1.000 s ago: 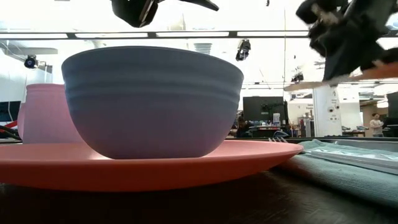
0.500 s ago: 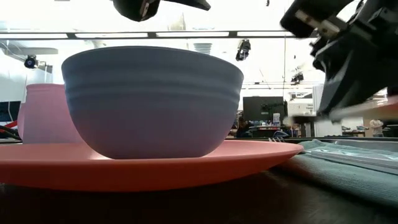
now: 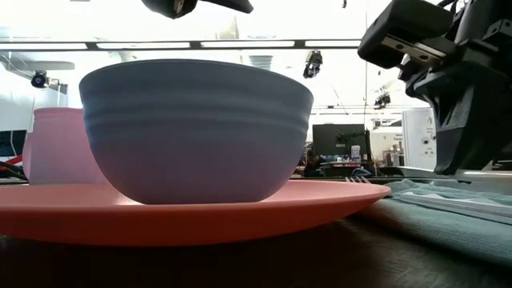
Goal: Set up tray
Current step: Put the knife on top of the napkin
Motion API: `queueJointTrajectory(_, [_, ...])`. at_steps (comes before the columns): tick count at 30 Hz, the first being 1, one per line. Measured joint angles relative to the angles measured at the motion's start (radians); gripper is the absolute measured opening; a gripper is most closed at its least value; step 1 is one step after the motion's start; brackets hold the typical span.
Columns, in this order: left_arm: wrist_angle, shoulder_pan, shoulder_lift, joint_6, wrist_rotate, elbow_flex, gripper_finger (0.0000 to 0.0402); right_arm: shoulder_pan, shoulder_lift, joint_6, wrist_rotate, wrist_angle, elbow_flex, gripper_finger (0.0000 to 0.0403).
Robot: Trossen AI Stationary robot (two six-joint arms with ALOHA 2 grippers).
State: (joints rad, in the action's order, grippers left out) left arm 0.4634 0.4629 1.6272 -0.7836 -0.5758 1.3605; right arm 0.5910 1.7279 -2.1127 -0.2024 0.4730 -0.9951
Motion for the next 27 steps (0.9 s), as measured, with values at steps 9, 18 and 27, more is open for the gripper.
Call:
queueJointTrajectory(9, [0.034,0.000,0.000,0.001,0.000,0.000,0.0050,-0.033,0.038,0.022,0.027,-0.052,0.005,0.0013])
queueJointTrajectory(18, [0.048,0.000,0.000,0.001,0.001,0.000,0.0050,-0.054,0.103,0.092,0.070,-0.146,-0.028,0.0013])
queueJointTrajectory(27, [0.065,0.000,0.000,0.001,0.001,0.000,0.0050,-0.053,0.104,0.094,0.076,-0.024,-0.076,0.0033])
